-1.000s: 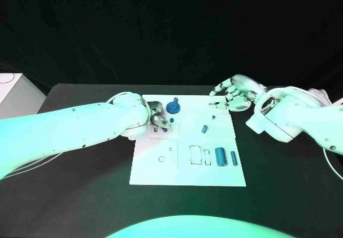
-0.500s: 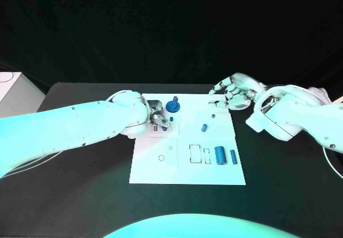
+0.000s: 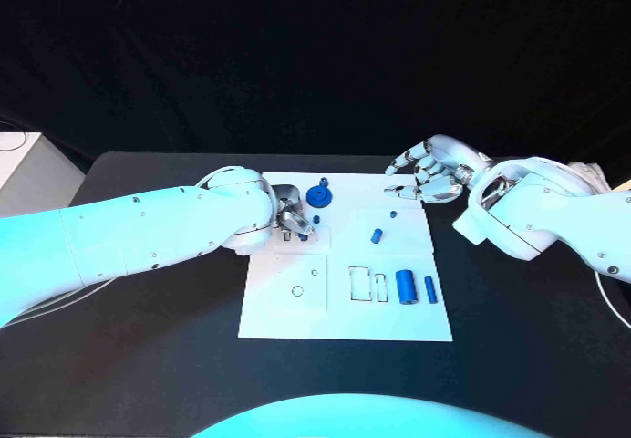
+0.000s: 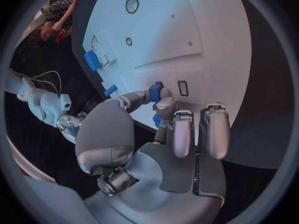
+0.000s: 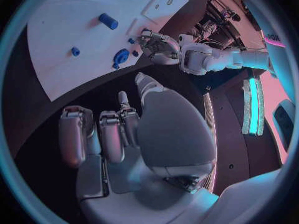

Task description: Assemble the parts on the task board

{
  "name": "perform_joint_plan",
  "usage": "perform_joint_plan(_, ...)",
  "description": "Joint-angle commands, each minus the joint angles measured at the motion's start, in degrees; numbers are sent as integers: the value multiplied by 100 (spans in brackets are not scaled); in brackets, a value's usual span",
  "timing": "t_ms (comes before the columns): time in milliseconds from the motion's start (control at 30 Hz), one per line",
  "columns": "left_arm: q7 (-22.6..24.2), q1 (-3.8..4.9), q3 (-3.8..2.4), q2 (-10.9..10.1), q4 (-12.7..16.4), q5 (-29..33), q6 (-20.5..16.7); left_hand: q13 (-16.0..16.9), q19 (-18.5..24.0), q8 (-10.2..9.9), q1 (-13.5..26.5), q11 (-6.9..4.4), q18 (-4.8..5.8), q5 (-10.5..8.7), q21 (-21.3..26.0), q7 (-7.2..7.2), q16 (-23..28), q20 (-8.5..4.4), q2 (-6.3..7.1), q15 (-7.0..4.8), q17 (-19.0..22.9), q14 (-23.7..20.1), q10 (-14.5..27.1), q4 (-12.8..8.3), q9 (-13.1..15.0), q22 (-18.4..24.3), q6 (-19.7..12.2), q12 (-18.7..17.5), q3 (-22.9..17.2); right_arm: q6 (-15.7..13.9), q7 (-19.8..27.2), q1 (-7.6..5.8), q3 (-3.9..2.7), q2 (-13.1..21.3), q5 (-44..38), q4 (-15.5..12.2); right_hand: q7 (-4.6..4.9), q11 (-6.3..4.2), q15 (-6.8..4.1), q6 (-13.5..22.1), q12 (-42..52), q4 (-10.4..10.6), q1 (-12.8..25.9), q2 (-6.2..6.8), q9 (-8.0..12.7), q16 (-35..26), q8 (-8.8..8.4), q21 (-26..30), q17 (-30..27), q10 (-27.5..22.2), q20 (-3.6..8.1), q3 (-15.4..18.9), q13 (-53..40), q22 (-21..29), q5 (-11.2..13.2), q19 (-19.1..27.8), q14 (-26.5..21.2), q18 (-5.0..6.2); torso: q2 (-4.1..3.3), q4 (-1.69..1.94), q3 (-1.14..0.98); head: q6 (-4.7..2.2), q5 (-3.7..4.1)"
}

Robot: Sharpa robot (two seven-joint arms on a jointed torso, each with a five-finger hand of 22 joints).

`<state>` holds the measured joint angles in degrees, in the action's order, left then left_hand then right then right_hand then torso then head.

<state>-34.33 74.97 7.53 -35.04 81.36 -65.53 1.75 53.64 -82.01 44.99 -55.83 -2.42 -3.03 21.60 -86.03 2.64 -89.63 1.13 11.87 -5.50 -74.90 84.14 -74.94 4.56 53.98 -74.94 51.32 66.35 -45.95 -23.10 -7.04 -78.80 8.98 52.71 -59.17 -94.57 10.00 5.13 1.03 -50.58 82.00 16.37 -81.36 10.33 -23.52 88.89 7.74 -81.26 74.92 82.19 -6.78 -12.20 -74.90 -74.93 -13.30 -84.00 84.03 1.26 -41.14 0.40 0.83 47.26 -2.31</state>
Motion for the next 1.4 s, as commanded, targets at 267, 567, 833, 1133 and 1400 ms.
perform_joint_plan(267,-90,-59,44,-24,-20,-52,268,23,-63,27,-383,-38,64,36,-37,-156,-37,-4,-308,-15,-1510,586,-15,-416,16,-413,119,34,-432,75,50,4,-1,3,-40,0,-5,-2,-28,36,-32,-10,56,12,6,-22,34,21,1235,-49,17,-34,-783,-923,-31,-172,520,89,-6,-8,-5,10,-3)
perform_joint_plan(567,-102,-58,43,-55,-5,-3,356,35,-69,29,-388,-40,66,39,-40,-157,-37,-4,-308,-17,-1510,586,-24,-422,19,-422,125,44,-441,75,45,4,-1,14,-40,-4,-5,-2,-28,36,-32,-10,56,12,6,-22,34,21,1235,-49,17,-34,-783,-923,-31,-172,520,89,1,1,-8,23,6)
perform_joint_plan(833,-116,-56,42,-78,8,26,447,34,-75,32,-390,-41,68,42,-44,-158,-37,-5,-307,-17,-1510,586,-26,-425,21,-431,130,44,-447,73,41,4,-1,16,-43,-3,-6,-3,-29,41,-29,-11,74,16,8,-25,44,25,1231,-46,19,-50,-783,-922,-37,-173,519,89,-1,-8,-7,23,6)
perform_joint_plan(1133,-122,-53,40,-102,25,39,496,53,-83,36,-393,-43,70,50,-47,-161,-37,-6,-303,-20,-1510,586,-40,-436,25,-441,141,58,-460,70,41,4,-1,24,-44,-1,-6,-3,-29,41,-29,-11,74,16,8,-25,44,25,1231,-46,19,-50,-783,-922,-37,-173,519,89,0,3,-7,25,12)
perform_joint_plan(1400,-126,-51,40,-68,-10,47,513,44,-85,36,-393,-44,70,53,-48,-162,-37,-6,-301,-20,-1510,586,-38,-440,26,-443,144,53,-465,67,41,4,-1,25,-44,-5,-6,-3,-29,41,-29,-11,74,16,8,-25,44,25,1231,-46,19,-50,-783,-922,-37,-173,519,89,-3,-2,-5,17,2)
